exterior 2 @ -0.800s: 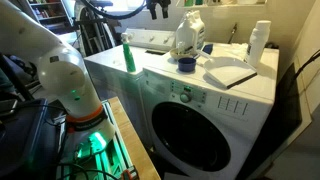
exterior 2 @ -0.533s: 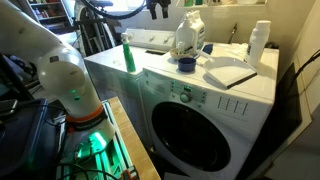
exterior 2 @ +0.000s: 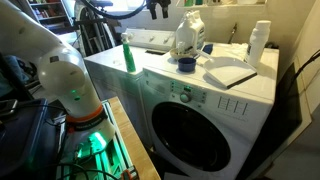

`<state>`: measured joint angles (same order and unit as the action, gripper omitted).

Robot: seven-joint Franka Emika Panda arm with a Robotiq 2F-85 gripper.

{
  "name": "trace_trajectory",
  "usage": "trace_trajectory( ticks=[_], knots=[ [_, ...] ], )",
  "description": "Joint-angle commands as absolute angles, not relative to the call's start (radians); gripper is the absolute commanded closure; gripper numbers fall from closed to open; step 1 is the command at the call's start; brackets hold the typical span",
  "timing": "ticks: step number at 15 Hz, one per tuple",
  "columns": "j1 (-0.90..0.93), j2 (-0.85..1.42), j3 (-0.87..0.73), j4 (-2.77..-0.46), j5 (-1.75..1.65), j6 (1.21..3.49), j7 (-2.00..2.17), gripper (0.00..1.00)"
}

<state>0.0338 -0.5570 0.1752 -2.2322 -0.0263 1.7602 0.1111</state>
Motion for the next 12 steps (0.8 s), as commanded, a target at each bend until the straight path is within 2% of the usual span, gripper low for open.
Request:
trace_trajectory(
  ticks=[1,7,12],
  knots=[
    [0.053,-0.554,0.161,-2.23,-0.035,1.758,0.119,0.0],
    [0.053,-0.554,0.161,-2.23,-0.035,1.758,0.119,0.0],
    [0.113,-0.371,0.213,-2.195,-0.136,1.936,-0.042,0.0]
  ],
)
